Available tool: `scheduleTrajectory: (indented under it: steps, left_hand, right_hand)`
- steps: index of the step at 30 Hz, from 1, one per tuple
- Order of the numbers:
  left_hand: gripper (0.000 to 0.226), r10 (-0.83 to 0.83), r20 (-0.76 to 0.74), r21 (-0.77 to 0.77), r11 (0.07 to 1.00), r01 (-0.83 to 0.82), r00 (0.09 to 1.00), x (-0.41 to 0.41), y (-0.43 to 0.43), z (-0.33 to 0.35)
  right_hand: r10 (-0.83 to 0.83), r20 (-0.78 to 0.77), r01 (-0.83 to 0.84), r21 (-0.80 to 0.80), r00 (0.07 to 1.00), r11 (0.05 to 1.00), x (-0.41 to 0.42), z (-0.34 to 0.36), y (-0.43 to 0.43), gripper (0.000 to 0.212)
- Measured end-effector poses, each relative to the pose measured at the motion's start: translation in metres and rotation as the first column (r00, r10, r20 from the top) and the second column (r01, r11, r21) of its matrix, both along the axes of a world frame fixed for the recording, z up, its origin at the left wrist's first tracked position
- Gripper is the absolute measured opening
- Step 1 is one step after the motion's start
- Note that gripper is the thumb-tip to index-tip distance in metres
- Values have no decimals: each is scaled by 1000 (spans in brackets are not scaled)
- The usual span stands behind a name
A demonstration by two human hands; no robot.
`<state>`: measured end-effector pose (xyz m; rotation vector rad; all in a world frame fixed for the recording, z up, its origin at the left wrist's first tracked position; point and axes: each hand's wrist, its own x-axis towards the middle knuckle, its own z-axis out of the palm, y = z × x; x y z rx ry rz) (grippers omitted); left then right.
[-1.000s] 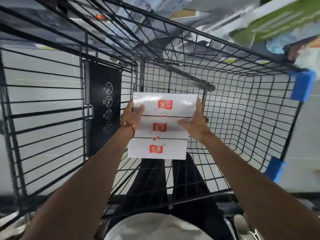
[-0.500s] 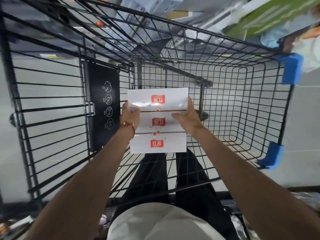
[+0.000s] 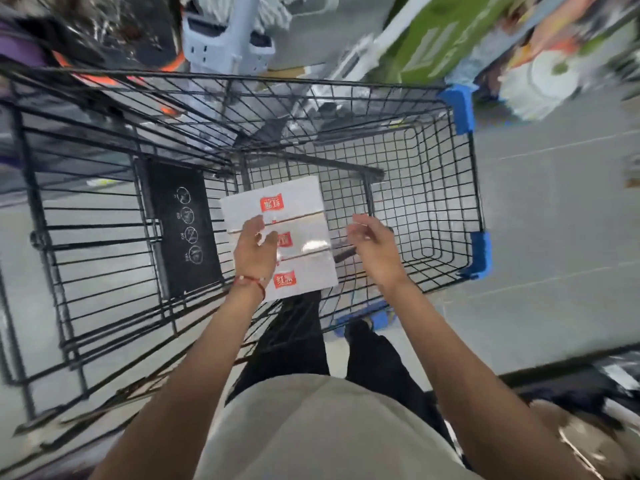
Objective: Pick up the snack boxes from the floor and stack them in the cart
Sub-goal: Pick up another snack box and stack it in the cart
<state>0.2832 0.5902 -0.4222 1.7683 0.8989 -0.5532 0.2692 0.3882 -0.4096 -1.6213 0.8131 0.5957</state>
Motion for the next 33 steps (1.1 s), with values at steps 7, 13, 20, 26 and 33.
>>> scheduleTrajectory:
  steps: [7,13,20,26,33]
  left_hand:
    - [34,-33,178,22,999,30,983,-24,-69,57]
    - [28,-164,252,-76,979,188,954,-64,-175,103]
    - [27,-382,334,-145,882,447,862,-99,-306,123]
    - [32,-521,346,-186,777,601,780,-110,-406,128]
    - [29,-606,304,-242,697,675,735,-86,-535,126]
  right_hand:
    - [-200,161,184,106,967,977,-56,33,-77,25]
    - [-381,203,340,208,902,917,-129,75,-159,30]
    - [-541,249,497,221,803,839,-198,110,-246,52]
    - [-685,253,651,213,683,728,-226,117,-325,34]
    - [-814,231,790,208,533,576,-222,110,-434,26]
